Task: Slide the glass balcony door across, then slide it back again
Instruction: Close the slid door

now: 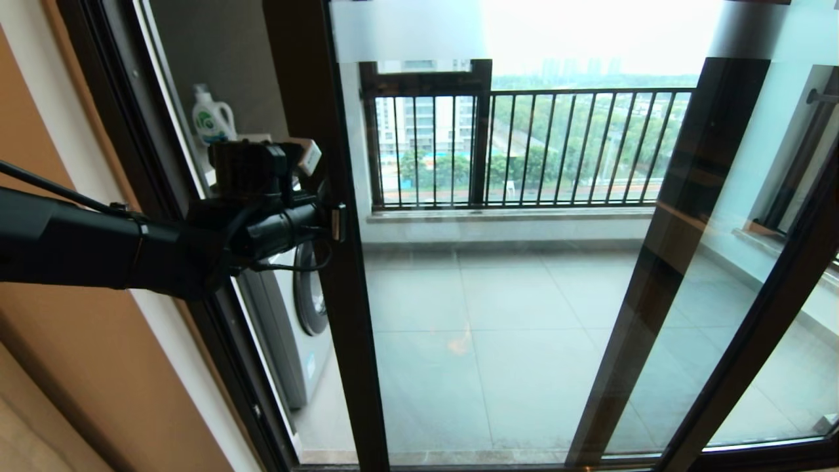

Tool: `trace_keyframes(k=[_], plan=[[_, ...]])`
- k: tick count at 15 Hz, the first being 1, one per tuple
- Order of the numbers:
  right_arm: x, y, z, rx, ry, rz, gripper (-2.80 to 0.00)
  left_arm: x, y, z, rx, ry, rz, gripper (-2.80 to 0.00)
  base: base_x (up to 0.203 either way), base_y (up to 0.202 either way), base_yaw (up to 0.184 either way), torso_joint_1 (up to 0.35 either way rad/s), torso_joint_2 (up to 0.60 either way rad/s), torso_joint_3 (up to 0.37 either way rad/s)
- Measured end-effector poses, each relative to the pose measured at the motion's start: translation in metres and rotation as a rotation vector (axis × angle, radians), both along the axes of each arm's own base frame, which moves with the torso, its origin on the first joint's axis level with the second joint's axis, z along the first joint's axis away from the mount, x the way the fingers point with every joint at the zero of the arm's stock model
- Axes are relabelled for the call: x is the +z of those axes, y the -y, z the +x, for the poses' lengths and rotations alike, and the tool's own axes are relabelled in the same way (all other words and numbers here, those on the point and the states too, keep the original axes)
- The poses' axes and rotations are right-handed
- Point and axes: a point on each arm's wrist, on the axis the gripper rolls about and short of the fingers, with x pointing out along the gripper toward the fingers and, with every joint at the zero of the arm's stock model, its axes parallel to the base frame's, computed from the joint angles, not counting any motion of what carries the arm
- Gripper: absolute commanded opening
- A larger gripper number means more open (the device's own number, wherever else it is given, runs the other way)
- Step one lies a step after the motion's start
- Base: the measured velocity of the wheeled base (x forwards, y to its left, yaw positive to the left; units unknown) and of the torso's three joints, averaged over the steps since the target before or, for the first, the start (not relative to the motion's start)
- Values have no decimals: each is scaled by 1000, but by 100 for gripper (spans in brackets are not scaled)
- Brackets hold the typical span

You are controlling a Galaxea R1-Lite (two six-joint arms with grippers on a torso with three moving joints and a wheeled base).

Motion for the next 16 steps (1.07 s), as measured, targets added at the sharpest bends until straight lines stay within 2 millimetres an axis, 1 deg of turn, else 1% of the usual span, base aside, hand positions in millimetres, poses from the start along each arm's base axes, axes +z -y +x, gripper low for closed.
trace_keyframes(k=[3, 7, 9, 12, 16], plan=[[0, 0, 0, 0, 0, 0, -280, -1, -15, 1, 36, 10, -2, -280, 0, 0, 0, 0, 0, 0], [0, 0, 0, 0, 0, 0, -280, 0, -24, 1, 64, 13, -1, -280, 0, 0, 0, 0, 0, 0], [0, 0, 0, 0, 0, 0, -280, -1, -32, 1, 79, 11, 11, -280, 0, 0, 0, 0, 0, 0], [0, 0, 0, 0, 0, 0, -280, -1, -50, 1, 88, 5, 6, -280, 0, 0, 0, 0, 0, 0], [0, 0, 0, 0, 0, 0, -280, 1, -66, -3, 118, 5, 2, -280, 0, 0, 0, 0, 0, 0]])
